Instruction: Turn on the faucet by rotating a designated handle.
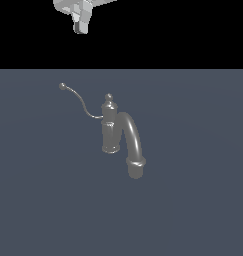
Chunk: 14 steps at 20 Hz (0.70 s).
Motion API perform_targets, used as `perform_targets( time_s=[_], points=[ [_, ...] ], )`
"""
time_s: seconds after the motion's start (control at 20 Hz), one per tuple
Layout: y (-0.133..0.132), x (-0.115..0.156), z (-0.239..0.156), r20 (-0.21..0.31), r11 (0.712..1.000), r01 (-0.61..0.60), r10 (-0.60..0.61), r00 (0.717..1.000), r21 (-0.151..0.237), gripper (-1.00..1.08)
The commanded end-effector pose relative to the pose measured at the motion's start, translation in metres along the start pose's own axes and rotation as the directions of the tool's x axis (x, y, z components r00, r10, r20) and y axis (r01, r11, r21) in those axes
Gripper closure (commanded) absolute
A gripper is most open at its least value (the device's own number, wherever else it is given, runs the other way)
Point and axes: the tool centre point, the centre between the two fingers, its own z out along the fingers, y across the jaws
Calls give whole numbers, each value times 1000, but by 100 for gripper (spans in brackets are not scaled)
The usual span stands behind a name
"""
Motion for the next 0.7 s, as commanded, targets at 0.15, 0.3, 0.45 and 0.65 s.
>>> perform_targets(
  time_s=[0.15, 0.3, 0.45, 0.65],
  points=[
    [-27, 7, 32, -17, 991, -136, 136, 991, -16, 108],
    [-41, 11, 50, -34, 978, -207, 207, 978, -24, 108],
    [-54, 14, 69, -55, 960, -277, 275, 960, -28, 108],
    [-70, 17, 91, -88, 932, -361, 358, 930, -27, 108]
  ],
)
